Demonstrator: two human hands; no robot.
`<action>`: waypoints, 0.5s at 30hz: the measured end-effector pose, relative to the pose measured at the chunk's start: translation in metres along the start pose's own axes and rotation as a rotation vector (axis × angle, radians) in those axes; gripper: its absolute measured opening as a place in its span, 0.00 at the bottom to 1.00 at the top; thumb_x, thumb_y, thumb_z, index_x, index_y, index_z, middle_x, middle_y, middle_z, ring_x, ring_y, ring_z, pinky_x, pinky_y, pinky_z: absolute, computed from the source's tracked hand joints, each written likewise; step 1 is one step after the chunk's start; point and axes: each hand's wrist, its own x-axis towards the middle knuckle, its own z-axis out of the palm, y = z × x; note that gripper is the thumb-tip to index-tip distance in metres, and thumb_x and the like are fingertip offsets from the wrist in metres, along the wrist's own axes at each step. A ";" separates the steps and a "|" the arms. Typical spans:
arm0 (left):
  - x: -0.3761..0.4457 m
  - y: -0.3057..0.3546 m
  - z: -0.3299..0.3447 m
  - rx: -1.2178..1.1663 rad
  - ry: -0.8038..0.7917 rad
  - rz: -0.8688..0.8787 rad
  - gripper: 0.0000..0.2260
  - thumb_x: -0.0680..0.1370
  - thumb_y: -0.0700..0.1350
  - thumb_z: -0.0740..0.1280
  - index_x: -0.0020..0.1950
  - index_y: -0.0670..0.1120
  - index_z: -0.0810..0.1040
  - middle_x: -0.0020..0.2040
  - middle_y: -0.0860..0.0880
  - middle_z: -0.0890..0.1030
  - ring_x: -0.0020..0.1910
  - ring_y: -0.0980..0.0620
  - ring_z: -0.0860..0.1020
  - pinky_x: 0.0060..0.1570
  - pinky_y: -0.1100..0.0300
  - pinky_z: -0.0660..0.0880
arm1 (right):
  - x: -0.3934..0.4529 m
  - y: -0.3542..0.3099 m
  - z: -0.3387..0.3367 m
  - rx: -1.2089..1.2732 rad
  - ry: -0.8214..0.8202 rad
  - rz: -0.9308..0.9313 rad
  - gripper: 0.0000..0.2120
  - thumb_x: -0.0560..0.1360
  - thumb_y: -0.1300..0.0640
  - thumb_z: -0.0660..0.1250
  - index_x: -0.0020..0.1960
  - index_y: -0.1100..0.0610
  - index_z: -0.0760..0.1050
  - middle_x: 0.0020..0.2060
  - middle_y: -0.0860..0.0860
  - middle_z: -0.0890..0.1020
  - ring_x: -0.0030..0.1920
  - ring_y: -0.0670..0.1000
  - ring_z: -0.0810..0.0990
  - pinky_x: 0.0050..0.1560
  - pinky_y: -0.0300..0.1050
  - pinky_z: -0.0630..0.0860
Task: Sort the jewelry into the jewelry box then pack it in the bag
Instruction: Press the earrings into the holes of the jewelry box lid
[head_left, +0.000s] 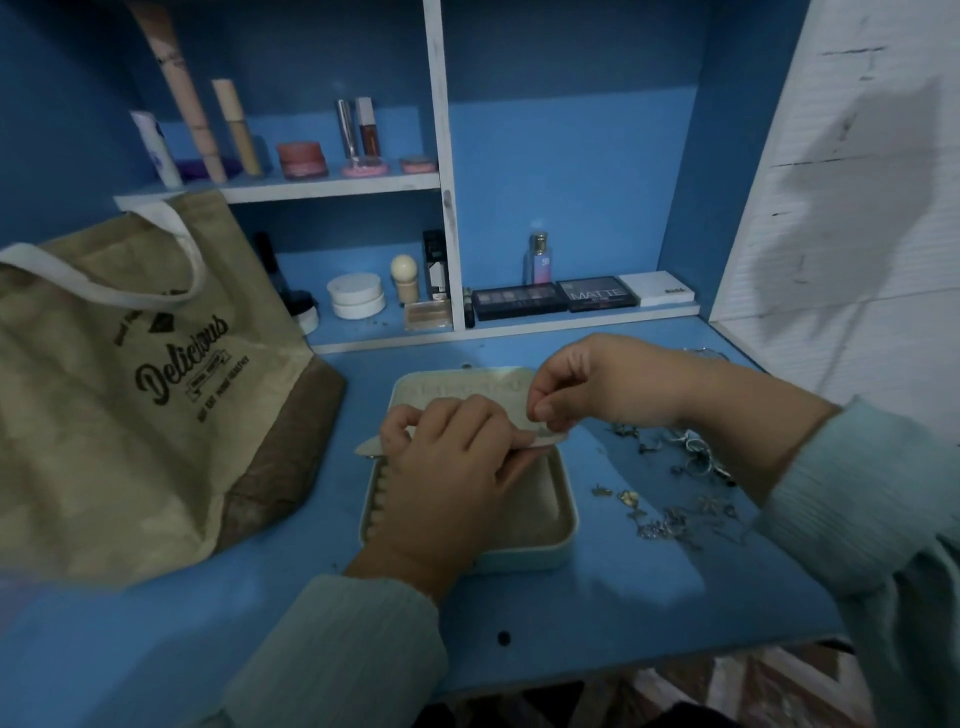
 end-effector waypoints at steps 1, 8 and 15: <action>-0.001 0.000 0.000 0.002 0.009 0.004 0.13 0.74 0.53 0.65 0.32 0.48 0.78 0.35 0.52 0.79 0.41 0.52 0.69 0.47 0.54 0.59 | -0.001 0.000 0.000 0.005 -0.001 0.000 0.08 0.74 0.60 0.68 0.39 0.49 0.78 0.32 0.43 0.82 0.34 0.37 0.80 0.40 0.27 0.75; -0.004 0.000 0.000 0.019 0.008 0.018 0.11 0.73 0.52 0.67 0.33 0.48 0.77 0.36 0.53 0.79 0.41 0.52 0.70 0.47 0.54 0.59 | -0.004 -0.004 0.002 -0.088 -0.028 -0.001 0.07 0.74 0.60 0.68 0.40 0.49 0.78 0.36 0.45 0.82 0.33 0.34 0.77 0.37 0.23 0.71; -0.005 0.002 -0.001 -0.005 0.012 0.020 0.12 0.74 0.51 0.67 0.33 0.48 0.76 0.35 0.52 0.78 0.41 0.52 0.70 0.46 0.54 0.60 | -0.009 -0.005 0.003 -0.140 -0.014 -0.012 0.04 0.74 0.61 0.68 0.44 0.53 0.79 0.34 0.43 0.80 0.26 0.34 0.74 0.29 0.23 0.65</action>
